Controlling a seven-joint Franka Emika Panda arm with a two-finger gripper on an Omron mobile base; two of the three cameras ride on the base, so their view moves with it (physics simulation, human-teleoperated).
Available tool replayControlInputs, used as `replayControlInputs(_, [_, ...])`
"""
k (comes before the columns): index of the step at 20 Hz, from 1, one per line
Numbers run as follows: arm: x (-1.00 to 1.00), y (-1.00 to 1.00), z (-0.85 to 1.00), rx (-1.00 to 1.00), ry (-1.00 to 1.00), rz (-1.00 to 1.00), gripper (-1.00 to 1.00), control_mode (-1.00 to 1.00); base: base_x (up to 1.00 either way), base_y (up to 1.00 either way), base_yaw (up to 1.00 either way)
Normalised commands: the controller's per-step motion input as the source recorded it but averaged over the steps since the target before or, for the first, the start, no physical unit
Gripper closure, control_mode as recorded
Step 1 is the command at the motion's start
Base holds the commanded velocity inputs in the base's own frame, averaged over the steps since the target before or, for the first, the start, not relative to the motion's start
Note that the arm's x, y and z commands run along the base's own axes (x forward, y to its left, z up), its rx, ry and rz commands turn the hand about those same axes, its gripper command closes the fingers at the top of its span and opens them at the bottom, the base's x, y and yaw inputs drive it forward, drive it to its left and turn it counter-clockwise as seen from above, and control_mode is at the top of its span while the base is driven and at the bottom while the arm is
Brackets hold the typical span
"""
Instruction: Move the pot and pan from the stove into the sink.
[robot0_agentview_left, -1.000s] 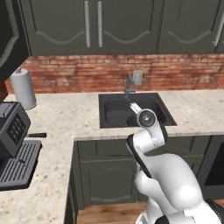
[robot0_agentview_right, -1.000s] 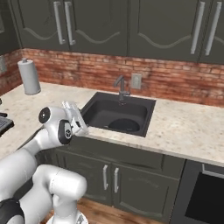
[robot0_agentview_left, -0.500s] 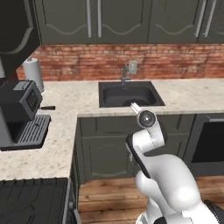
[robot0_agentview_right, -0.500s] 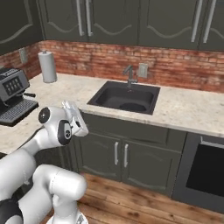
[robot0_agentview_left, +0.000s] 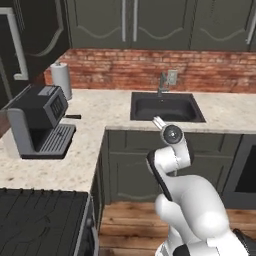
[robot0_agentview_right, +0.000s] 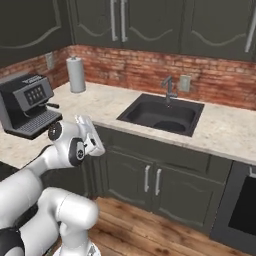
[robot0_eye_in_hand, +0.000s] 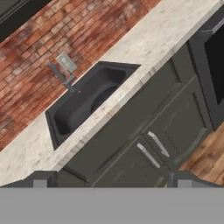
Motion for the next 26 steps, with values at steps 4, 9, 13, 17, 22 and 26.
replayControlInputs(4, [0.00, 0.00, 0.00, 0.00, 0.00, 0.00, -1.00, 1.00, -0.27, -0.05, 0.43])
replayControlInputs(9, [0.00, 0.00, 0.00, 0.00, 0.00, 0.00, -1.00, 1.00, -0.27, -0.07, 0.44])
replayControlInputs(13, [0.00, 0.00, 0.00, 0.00, 0.00, 0.00, -1.00, 1.00, -0.28, -0.08, 0.44])
replayControlInputs(17, [0.00, 0.00, 0.00, 0.00, 0.00, 0.00, -1.00, 1.00, -0.30, -0.08, 0.44])
replayControlInputs(22, [0.00, 0.00, 0.00, 0.00, 0.00, 0.00, -1.00, 1.00, -0.29, -0.08, 0.44])
replayControlInputs(26, [0.00, 0.00, 0.00, 0.00, 0.00, 0.00, -1.00, 1.00, -0.25, -0.06, 0.45])
